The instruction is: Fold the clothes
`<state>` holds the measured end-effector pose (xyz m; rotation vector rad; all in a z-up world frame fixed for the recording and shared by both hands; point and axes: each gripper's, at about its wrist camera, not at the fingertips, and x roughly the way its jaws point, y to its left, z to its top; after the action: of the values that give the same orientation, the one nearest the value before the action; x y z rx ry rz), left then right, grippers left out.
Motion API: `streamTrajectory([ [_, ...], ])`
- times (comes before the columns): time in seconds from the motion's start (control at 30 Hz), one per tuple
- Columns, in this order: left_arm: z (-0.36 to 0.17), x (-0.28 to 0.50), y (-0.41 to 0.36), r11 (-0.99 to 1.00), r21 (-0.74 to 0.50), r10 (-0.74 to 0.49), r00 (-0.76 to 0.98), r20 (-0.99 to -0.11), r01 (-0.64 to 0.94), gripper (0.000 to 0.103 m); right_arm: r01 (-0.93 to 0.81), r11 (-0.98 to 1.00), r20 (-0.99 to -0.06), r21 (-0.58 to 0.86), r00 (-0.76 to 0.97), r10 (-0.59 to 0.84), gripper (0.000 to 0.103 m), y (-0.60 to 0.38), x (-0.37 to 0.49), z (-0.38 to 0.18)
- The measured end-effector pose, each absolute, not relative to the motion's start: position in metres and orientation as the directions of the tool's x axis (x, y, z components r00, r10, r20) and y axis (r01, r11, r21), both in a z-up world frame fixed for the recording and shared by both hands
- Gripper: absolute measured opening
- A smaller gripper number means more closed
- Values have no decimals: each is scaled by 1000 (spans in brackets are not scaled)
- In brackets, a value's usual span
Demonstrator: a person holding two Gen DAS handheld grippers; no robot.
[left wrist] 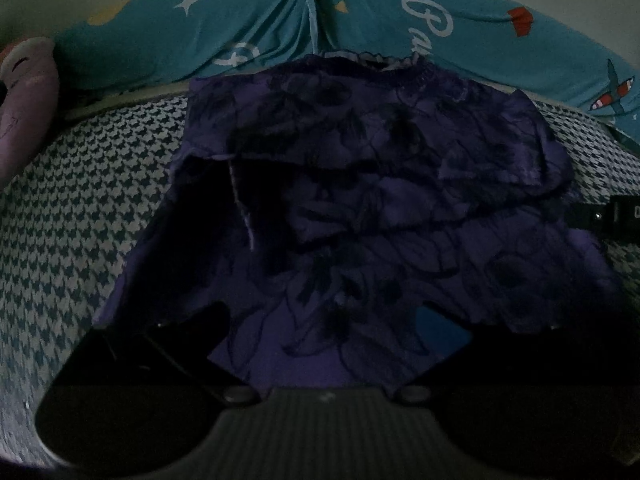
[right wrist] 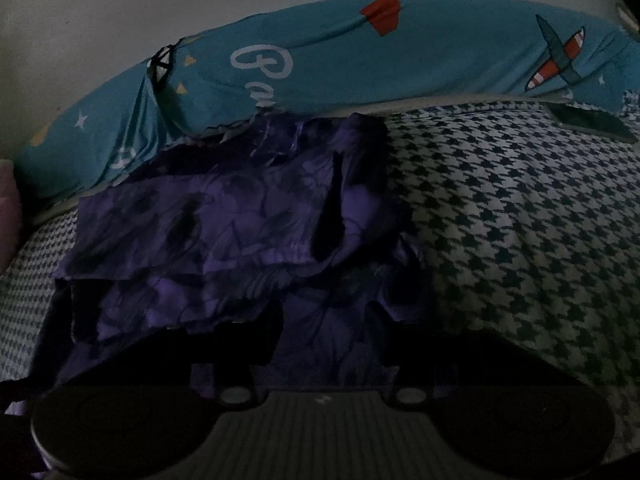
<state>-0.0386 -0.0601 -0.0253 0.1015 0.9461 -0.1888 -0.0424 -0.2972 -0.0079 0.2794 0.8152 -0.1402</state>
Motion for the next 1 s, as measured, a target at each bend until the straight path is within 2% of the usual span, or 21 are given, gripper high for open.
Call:
streamTrajectory([
  [0.7, -34, 14, -58, 978, 11, -109, 551, -828, 210, 103, 300, 932, -664, 202, 742, -95, 47, -323, 9, -9],
  [0.8, -36, 23, -59, 977, 27, -98, 558, -824, 212, 103, 301, 931, -643, 207, 759, -103, 53, -330, 15, -7],
  [1.0, -41, 39, -60, 979, 41, -80, 559, -825, 201, 103, 310, 931, -642, 194, 757, -119, 54, -338, 26, -12],
])
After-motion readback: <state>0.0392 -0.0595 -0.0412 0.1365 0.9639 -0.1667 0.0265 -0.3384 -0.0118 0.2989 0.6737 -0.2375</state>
